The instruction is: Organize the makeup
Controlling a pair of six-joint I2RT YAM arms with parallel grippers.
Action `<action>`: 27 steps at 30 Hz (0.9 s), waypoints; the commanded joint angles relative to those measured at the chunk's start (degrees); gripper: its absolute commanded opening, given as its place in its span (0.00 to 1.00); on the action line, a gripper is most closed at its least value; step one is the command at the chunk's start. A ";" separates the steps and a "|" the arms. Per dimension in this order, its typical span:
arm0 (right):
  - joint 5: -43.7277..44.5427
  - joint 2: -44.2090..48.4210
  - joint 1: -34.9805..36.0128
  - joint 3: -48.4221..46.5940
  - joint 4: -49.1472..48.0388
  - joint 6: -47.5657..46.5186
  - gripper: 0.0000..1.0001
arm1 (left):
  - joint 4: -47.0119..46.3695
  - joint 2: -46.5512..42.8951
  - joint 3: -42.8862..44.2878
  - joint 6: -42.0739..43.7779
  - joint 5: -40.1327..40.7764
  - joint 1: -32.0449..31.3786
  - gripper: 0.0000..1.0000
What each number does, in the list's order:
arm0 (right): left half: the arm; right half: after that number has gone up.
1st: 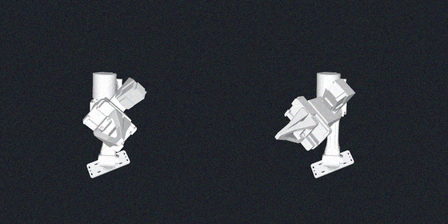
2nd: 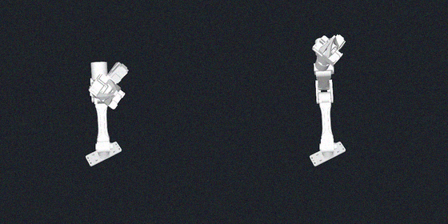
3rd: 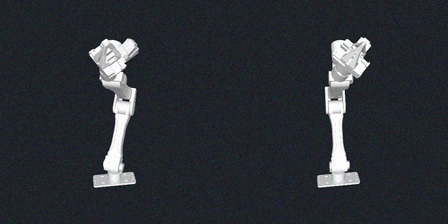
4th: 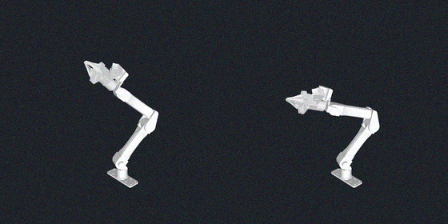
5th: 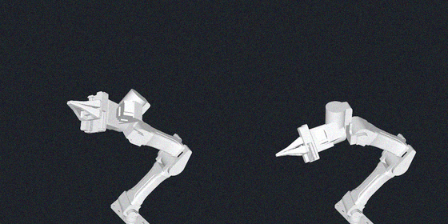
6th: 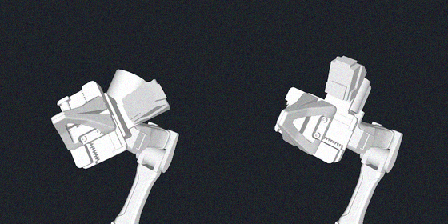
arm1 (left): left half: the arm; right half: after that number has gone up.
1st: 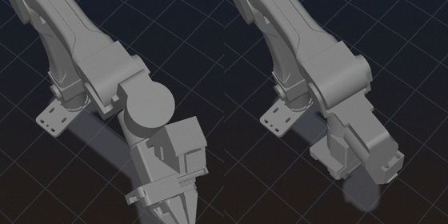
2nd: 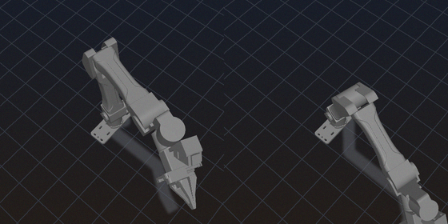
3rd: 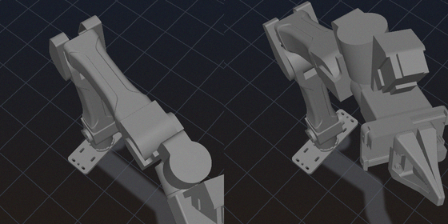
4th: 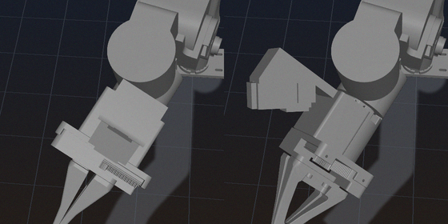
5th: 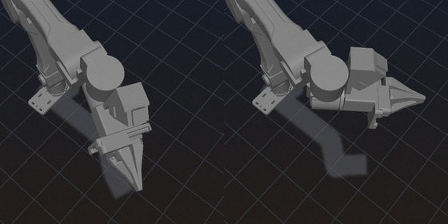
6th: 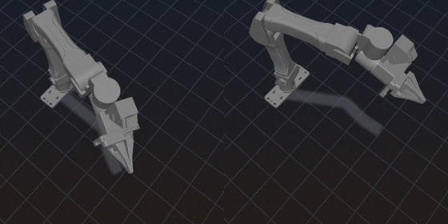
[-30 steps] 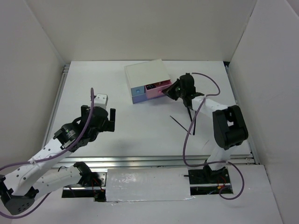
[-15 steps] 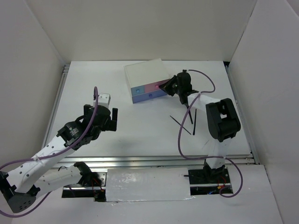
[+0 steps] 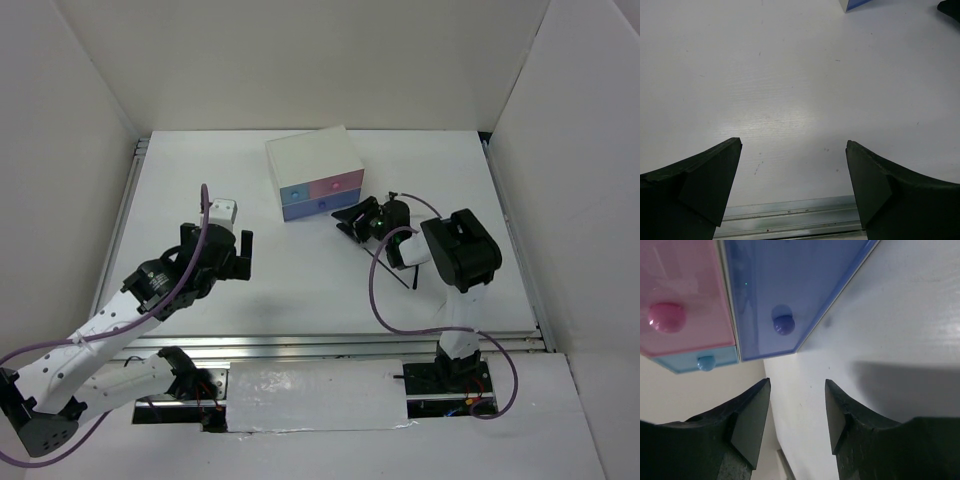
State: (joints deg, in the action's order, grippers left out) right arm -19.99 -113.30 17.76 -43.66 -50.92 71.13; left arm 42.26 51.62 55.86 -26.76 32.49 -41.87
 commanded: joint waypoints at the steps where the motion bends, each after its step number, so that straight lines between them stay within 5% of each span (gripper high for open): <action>1: -3.91 -5.16 0.70 -3.27 -12.27 4.80 0.56 | -2.01 -0.20 -0.48 1.28 -0.59 0.29 0.99; 27: -4.71 -12.48 1.49 -15.05 -2.61 5.51 0.52 | -3.15 -0.37 -0.75 2.51 -3.22 0.30 0.99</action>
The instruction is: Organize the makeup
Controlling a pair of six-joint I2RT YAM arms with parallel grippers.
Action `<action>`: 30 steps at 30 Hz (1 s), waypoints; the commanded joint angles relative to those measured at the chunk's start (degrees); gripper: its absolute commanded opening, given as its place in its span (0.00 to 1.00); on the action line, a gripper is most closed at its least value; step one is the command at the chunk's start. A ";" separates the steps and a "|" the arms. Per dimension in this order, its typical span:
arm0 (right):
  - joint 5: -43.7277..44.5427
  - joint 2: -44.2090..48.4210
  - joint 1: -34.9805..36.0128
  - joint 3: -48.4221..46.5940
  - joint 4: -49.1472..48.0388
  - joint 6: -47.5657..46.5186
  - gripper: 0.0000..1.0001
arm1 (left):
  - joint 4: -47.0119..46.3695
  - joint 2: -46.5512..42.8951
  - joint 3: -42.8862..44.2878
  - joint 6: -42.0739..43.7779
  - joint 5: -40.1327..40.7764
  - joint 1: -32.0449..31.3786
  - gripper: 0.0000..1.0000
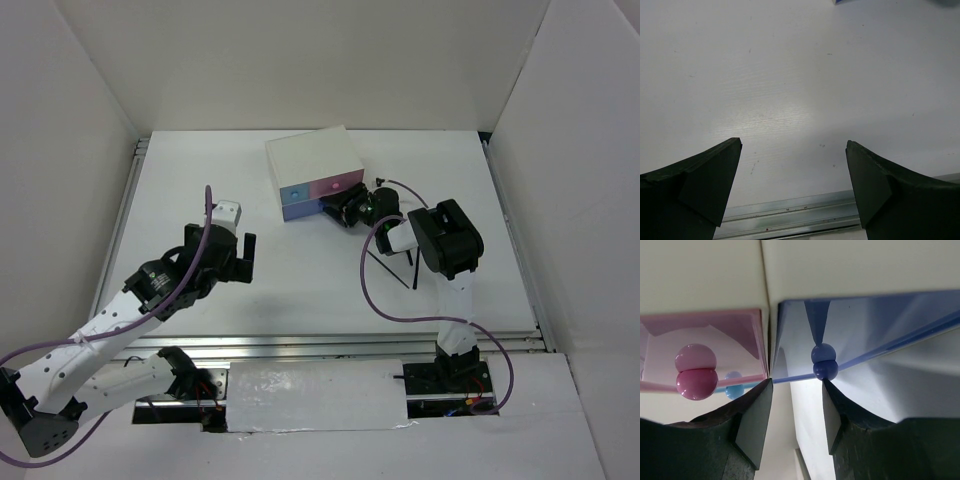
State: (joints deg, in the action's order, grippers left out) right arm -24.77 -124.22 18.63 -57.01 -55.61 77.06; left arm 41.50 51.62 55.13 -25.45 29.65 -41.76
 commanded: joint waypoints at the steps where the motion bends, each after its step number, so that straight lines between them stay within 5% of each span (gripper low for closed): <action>1: 0.08 -1.63 0.53 -1.87 2.79 -0.33 0.52 | -2.38 -0.37 -0.03 1.19 -0.38 0.27 0.99; 30: 0.43 -3.92 0.79 -6.35 6.66 1.61 0.48 | -2.91 -0.11 -0.20 1.81 -2.14 0.27 0.99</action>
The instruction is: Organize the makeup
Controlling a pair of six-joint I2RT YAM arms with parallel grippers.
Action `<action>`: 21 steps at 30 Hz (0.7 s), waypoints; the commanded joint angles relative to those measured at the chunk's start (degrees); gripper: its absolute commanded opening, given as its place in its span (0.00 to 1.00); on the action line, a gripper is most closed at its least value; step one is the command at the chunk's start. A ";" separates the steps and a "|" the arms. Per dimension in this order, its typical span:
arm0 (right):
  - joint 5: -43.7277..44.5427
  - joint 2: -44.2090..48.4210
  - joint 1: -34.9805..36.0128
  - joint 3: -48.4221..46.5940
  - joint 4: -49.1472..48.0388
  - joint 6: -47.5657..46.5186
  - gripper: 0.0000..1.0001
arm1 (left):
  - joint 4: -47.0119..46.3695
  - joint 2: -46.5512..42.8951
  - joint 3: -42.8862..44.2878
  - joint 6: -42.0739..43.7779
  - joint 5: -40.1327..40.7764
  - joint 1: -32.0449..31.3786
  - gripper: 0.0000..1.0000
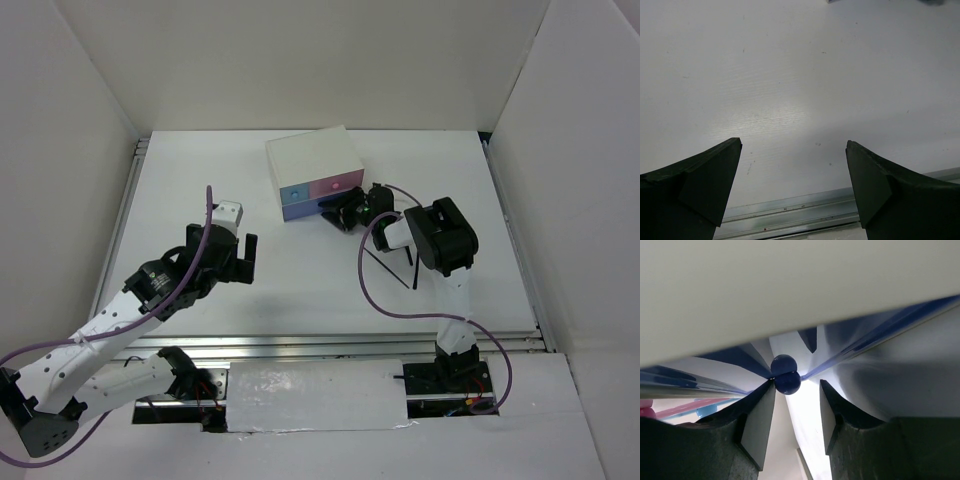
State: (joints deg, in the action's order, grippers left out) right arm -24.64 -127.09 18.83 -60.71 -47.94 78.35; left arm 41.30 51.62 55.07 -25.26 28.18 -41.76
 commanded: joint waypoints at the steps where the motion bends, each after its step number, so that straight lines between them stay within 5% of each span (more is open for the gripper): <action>1: 0.30 -1.06 0.42 -2.75 -1.27 0.40 0.48 | -2.71 -0.20 -0.14 1.70 -0.76 0.19 0.99; 14: 0.83 -1.67 0.42 -4.86 -1.28 -0.12 0.26 | -3.68 0.33 -0.22 2.49 -2.96 0.27 0.99; 21: 0.65 -0.53 0.51 -0.73 -5.75 1.11 0.23 | -3.77 0.42 -0.31 2.76 -3.40 0.27 0.99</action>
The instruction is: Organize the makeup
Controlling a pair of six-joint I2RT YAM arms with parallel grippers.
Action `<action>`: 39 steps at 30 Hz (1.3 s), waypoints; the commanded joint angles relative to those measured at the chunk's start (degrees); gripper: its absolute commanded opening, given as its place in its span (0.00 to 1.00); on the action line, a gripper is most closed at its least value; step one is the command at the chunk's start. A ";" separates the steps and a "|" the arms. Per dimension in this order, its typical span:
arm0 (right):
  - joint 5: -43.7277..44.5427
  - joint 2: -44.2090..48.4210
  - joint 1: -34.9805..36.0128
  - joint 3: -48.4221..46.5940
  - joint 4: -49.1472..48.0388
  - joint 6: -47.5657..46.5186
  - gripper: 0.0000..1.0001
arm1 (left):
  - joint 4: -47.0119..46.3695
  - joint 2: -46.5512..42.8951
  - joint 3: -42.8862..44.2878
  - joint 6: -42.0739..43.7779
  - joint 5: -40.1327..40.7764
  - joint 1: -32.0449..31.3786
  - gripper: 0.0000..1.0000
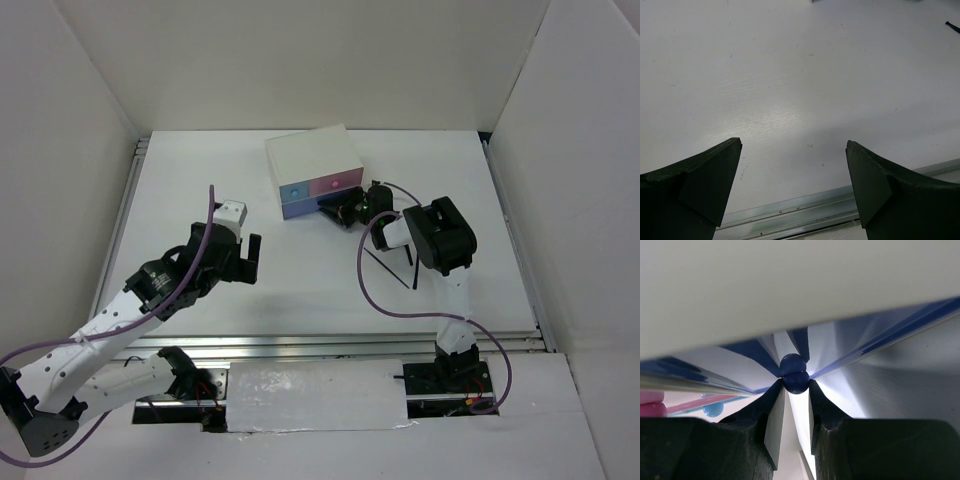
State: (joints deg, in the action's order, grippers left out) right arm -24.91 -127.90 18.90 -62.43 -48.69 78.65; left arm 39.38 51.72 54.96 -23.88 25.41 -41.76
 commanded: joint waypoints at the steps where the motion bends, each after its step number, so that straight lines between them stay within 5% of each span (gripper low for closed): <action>1: 0.91 0.63 0.44 1.61 -5.36 0.89 0.23 | -1.85 0.31 -0.20 1.29 -0.62 0.36 0.99; 32: -2.25 18.11 1.41 28.50 -16.27 -2.98 0.29 | -1.06 1.27 -0.03 0.85 0.25 0.45 0.99; 35: -3.30 19.70 1.50 28.60 -15.48 -3.85 0.54 | -1.05 1.45 -0.03 0.85 0.26 0.54 0.99; 39: -4.01 22.59 1.50 28.68 -13.46 -5.17 0.72 | -0.88 1.80 0.06 0.68 0.34 0.54 0.99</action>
State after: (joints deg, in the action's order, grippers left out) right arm -27.79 -110.00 19.79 -34.04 -61.12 75.72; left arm 39.42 53.30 54.96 -23.90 25.21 -41.58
